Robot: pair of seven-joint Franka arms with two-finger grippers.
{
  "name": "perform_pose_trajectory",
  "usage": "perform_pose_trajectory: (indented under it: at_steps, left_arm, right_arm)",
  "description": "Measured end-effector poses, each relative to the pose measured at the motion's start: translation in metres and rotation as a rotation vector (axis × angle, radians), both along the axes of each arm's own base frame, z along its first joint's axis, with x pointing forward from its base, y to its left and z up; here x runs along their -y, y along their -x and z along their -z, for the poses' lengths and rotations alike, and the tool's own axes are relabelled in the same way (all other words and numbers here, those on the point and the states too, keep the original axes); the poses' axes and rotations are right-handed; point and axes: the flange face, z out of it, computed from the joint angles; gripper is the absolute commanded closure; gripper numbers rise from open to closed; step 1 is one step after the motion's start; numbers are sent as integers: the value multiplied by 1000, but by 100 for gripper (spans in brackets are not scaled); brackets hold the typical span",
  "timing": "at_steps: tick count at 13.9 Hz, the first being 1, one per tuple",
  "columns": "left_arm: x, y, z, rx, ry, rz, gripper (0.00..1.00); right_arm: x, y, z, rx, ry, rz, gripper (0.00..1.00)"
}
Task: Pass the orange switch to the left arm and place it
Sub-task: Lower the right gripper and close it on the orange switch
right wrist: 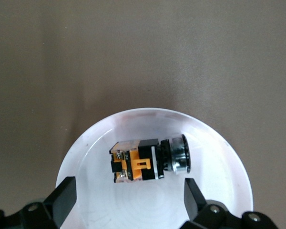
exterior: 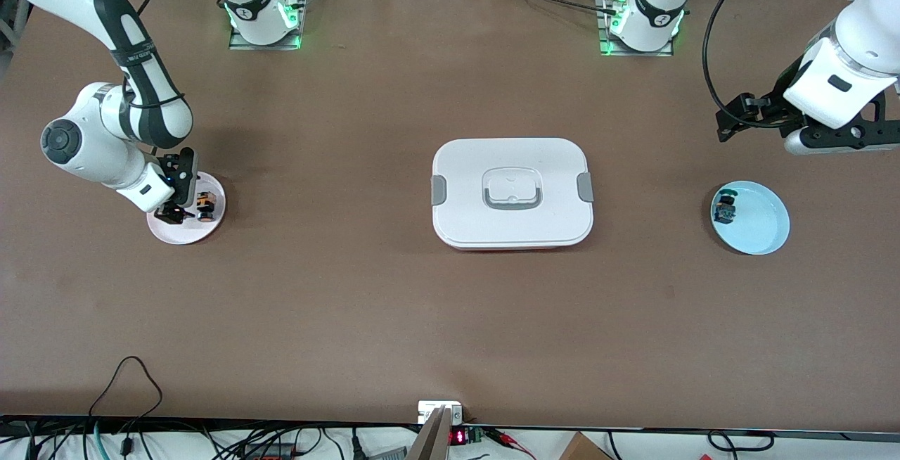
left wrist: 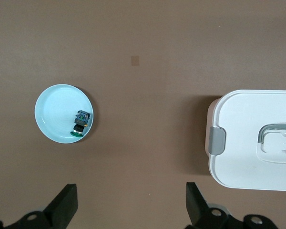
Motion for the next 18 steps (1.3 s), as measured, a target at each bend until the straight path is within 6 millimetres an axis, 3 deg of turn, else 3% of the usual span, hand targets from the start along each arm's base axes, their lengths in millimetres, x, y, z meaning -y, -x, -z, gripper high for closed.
perform_pose_trajectory:
  at_steps: [5,18]
  left_arm:
    - [0,0,0,0,0,-1,0]
    - [-2,-1,1,-1,0,-4,0]
  right_arm:
    - [-9,-7,-3,58,5,-40,0]
    - [-16,-7,20,67,3,-52,2]
